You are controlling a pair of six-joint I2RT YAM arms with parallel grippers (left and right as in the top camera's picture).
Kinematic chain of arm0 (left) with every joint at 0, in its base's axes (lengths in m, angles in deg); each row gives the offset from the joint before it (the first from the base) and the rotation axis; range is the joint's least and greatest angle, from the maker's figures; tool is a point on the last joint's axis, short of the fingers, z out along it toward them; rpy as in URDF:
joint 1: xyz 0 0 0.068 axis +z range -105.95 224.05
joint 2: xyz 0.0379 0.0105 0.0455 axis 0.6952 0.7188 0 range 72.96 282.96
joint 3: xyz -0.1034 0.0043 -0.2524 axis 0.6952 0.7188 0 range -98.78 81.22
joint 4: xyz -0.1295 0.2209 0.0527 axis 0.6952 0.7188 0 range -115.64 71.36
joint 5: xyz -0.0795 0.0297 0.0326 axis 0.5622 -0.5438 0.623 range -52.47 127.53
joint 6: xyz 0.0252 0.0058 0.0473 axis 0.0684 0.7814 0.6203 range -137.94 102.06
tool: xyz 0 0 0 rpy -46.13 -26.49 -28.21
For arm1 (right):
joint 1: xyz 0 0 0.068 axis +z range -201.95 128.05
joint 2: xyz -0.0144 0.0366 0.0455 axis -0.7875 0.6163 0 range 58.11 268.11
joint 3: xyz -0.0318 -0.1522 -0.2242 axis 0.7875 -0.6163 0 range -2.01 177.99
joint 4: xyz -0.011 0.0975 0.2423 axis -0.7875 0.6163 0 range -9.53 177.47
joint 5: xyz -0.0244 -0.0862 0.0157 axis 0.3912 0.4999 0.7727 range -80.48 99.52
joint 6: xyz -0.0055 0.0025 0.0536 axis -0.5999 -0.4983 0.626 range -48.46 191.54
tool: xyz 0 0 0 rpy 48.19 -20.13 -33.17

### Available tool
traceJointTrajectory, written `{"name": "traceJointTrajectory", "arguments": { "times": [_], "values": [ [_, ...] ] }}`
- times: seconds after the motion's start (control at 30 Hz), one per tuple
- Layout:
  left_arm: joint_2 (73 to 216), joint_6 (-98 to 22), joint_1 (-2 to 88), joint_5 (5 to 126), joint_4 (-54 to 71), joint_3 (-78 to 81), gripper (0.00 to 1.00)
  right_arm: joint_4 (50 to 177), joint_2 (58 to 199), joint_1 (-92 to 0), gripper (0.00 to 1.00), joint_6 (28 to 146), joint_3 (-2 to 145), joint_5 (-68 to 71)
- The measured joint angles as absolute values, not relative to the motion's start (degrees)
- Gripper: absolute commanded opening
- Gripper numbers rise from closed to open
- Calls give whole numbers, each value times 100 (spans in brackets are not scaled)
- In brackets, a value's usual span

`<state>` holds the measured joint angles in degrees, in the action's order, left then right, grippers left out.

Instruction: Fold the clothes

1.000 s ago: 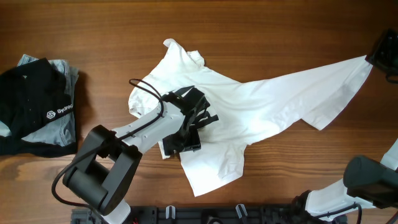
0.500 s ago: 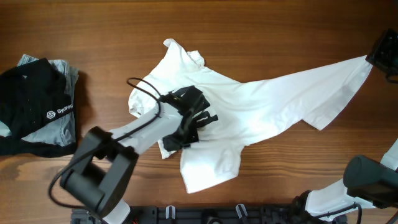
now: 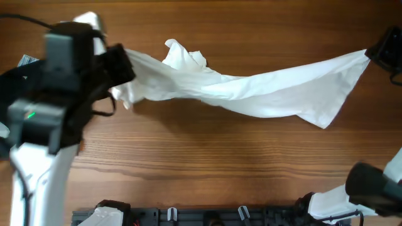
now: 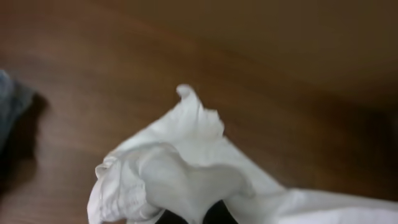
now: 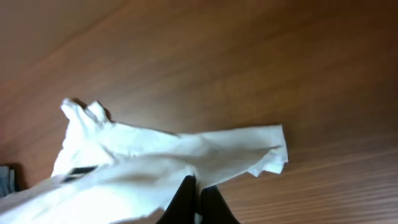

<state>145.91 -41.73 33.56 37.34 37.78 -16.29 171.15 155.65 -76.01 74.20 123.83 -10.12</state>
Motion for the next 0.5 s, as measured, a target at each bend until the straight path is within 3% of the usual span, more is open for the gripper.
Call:
{"name": "traceJointTrajectory", "arguments": {
  "times": [0.17,0.33,0.5],
  "values": [
    [14162,-4066,3796,3732,4036,-2915,4,16551,14634,-7601,4,7422,12787,-1093],
    [13594,-4048,3888,3732,4090,-3199,4,15956,13637,-7601,4,7494,13023,-1102],
    [14352,-3943,3892,3732,4101,-3212,4,15963,14195,-7601,4,7512,13073,-1137]
  ]
}}
